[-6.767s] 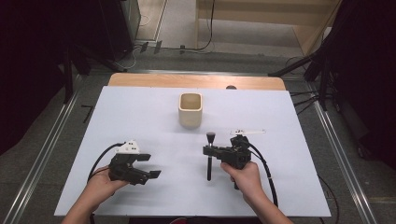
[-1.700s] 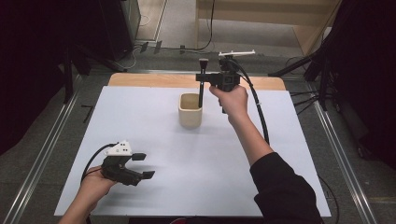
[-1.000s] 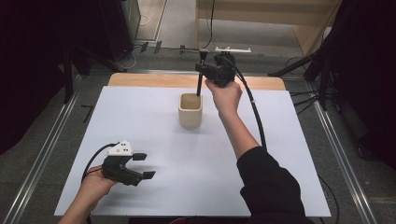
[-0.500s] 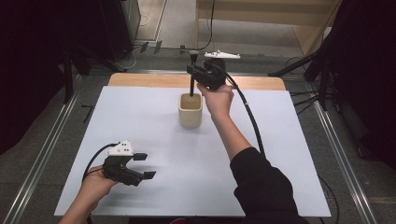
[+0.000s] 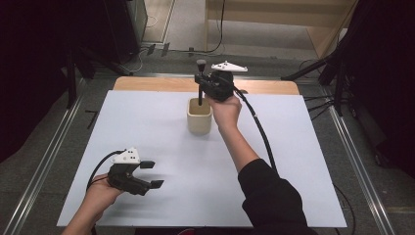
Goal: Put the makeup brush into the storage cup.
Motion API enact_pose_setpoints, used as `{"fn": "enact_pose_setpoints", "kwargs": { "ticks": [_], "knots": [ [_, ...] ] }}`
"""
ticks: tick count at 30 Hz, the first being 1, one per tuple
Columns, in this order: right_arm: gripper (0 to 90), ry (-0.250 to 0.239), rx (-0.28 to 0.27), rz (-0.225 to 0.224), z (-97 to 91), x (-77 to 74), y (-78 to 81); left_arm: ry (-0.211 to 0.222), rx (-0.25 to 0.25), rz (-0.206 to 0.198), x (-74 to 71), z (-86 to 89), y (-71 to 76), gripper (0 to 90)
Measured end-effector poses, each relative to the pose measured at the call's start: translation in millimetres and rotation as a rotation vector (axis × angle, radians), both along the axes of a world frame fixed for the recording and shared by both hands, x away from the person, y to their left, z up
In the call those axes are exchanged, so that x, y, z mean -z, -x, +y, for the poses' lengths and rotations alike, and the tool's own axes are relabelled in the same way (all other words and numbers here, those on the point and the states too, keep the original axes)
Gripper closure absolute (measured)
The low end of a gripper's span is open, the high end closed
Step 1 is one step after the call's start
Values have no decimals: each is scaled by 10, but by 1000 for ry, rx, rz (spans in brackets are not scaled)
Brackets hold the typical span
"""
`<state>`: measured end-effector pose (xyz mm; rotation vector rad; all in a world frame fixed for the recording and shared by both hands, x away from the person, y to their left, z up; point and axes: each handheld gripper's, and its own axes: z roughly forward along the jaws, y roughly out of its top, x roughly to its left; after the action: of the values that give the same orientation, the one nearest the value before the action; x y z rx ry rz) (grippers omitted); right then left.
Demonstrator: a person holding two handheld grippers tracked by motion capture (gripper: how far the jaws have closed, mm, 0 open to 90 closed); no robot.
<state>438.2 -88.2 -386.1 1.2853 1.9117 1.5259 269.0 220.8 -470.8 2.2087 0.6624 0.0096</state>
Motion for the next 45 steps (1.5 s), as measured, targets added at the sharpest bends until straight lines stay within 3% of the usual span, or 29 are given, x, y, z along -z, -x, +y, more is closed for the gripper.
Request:
{"fn": "enact_pose_setpoints", "kwargs": {
  "ticks": [5,19,23,27,39,40,42,43,45],
  "knots": [
    [778,-23,-10,22,-6,64,11,0,2,2,1,1,0,227],
    [778,-5,-23,45,15,229,54,0,3,1,1,4,-1,227],
    [777,-18,-31,47,14,239,73,0,2,3,0,3,-2,227],
    [777,12,-30,38,20,242,88,1,2,2,-1,5,-1,226],
    [767,20,-39,32,-4,236,104,-1,3,0,-2,7,1,227],
    [697,21,-49,29,-7,234,106,1,3,0,-2,7,1,227],
    [393,5,-92,-1,-15,232,101,-1,4,-1,-2,10,0,227],
    [274,8,-87,2,-16,230,101,-2,5,0,-1,11,-1,227],
    [180,-1,-79,39,-37,216,102,-5,3,3,1,9,-3,227]
  ]
}}
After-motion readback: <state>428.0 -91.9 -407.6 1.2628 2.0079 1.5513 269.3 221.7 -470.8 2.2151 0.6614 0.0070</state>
